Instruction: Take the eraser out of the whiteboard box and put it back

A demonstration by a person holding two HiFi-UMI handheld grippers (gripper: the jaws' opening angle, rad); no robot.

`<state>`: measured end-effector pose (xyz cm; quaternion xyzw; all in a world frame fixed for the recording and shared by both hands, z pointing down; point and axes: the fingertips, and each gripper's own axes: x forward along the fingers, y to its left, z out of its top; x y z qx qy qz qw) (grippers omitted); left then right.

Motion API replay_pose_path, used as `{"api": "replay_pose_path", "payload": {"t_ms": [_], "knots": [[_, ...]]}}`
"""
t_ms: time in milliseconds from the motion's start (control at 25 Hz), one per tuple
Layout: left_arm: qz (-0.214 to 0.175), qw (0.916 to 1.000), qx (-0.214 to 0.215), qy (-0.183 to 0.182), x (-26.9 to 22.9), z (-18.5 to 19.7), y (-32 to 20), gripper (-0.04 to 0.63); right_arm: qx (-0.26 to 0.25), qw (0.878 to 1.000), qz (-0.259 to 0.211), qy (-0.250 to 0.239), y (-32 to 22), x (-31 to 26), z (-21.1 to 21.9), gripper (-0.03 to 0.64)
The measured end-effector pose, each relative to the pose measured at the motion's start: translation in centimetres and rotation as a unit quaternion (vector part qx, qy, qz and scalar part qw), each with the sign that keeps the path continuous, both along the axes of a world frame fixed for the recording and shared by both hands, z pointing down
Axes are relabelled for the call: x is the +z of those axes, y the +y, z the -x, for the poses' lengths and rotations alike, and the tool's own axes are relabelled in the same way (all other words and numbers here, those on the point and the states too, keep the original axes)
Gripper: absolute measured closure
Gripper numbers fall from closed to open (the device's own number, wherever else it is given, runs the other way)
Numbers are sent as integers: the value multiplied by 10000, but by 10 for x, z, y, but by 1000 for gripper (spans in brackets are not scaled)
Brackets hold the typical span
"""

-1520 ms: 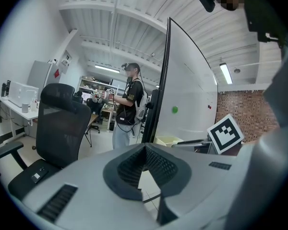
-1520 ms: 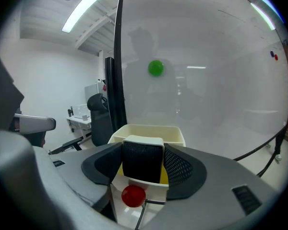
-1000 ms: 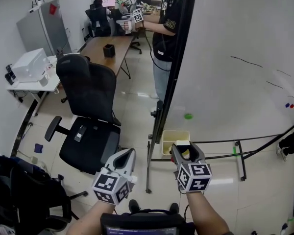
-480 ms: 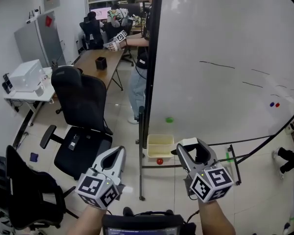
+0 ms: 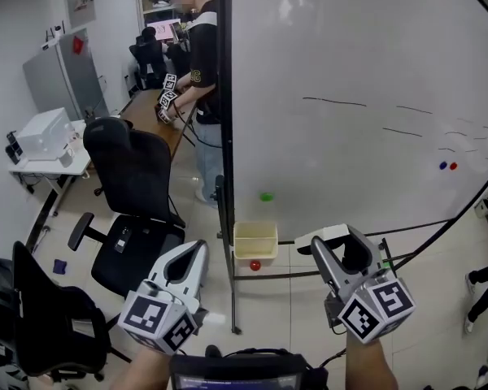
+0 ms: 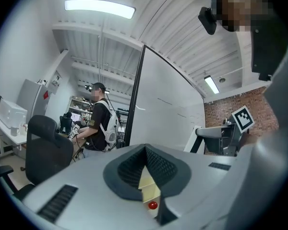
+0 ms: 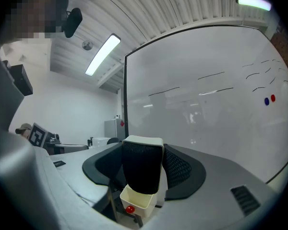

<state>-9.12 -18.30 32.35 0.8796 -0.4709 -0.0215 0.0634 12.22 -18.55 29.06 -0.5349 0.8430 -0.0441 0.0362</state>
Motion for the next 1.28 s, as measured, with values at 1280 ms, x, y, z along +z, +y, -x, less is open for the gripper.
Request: {"api": "replay_pose_path", "payload": {"t_ms": [1280], "knots": [[29,9998,197,-79,2,-17,-2,561,-60,10000,20,-49,-2,-1,-1,334]]}}
